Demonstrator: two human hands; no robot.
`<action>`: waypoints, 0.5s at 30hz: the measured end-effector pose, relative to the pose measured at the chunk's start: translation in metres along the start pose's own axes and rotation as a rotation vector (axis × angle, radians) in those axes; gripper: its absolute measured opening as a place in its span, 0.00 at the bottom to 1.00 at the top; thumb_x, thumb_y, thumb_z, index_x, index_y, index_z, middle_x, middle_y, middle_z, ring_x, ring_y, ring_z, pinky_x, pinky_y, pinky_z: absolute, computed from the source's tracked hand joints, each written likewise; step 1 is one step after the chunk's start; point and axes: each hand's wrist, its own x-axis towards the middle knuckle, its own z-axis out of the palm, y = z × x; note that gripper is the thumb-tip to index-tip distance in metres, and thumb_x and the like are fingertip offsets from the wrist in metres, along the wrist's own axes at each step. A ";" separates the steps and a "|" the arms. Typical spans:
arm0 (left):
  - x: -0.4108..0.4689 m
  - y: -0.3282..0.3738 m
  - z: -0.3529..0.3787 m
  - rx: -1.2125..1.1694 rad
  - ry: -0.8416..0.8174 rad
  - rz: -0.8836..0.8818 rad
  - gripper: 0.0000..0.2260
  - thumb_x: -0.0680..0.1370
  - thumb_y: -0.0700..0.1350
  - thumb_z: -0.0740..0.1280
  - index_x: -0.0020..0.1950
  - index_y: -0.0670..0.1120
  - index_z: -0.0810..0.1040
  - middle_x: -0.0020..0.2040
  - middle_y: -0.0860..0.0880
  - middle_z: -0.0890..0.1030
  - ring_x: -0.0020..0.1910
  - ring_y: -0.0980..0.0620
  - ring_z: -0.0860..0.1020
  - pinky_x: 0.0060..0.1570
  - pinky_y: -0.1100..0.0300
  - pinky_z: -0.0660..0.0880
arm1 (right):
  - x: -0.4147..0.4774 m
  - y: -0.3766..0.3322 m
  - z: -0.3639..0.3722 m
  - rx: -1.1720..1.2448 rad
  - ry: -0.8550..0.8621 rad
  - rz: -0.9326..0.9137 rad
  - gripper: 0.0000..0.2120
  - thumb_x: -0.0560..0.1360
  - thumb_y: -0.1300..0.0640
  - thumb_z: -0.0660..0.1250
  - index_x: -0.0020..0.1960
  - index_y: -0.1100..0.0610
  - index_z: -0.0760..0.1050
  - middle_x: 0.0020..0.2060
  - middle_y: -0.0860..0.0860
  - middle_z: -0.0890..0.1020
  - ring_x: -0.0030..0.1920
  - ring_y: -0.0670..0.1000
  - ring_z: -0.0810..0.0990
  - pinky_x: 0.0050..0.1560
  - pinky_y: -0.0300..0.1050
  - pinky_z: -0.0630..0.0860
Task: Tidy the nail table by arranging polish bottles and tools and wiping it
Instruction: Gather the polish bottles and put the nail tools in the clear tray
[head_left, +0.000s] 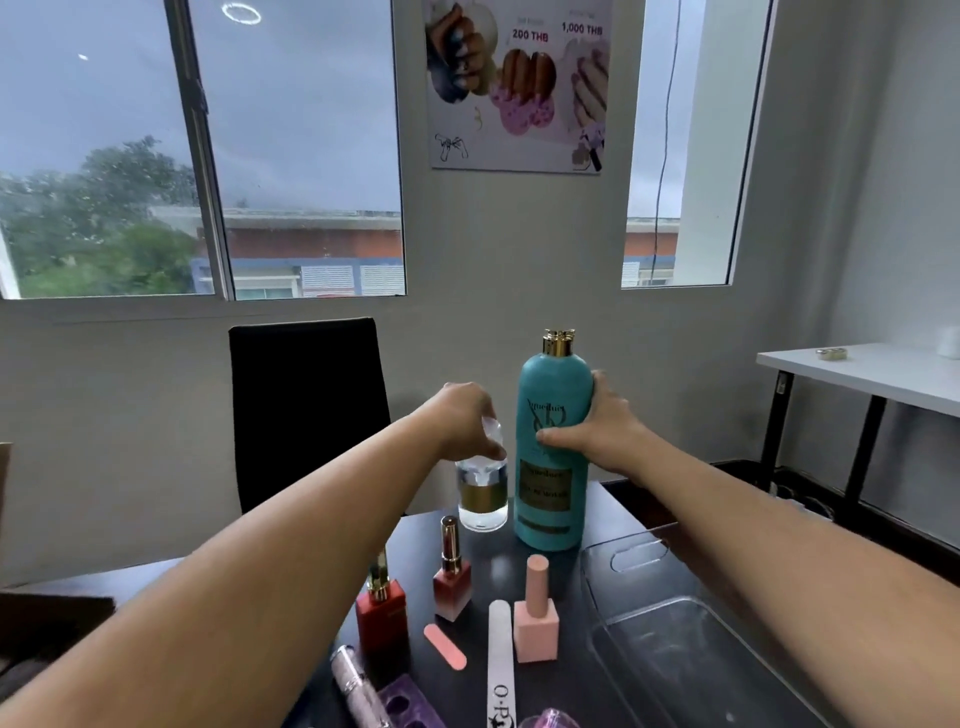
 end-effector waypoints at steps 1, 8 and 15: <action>0.004 0.005 0.003 -0.005 -0.008 -0.002 0.24 0.68 0.52 0.74 0.61 0.44 0.77 0.58 0.46 0.78 0.56 0.47 0.75 0.53 0.58 0.72 | 0.002 0.003 -0.006 -0.018 0.007 0.016 0.34 0.62 0.57 0.78 0.61 0.54 0.61 0.53 0.54 0.75 0.54 0.54 0.77 0.50 0.52 0.79; 0.029 0.026 0.024 -0.013 -0.068 0.003 0.25 0.68 0.53 0.74 0.61 0.42 0.76 0.58 0.44 0.79 0.55 0.47 0.76 0.49 0.59 0.71 | 0.018 0.020 -0.029 -0.017 0.051 0.066 0.34 0.62 0.57 0.78 0.61 0.54 0.62 0.54 0.55 0.75 0.55 0.56 0.77 0.53 0.59 0.79; 0.035 0.029 0.029 0.021 -0.079 0.015 0.26 0.69 0.53 0.74 0.63 0.43 0.76 0.59 0.45 0.79 0.57 0.46 0.75 0.52 0.58 0.71 | 0.020 0.026 -0.029 0.024 0.010 0.086 0.35 0.64 0.57 0.78 0.61 0.52 0.59 0.54 0.54 0.74 0.56 0.56 0.76 0.53 0.59 0.78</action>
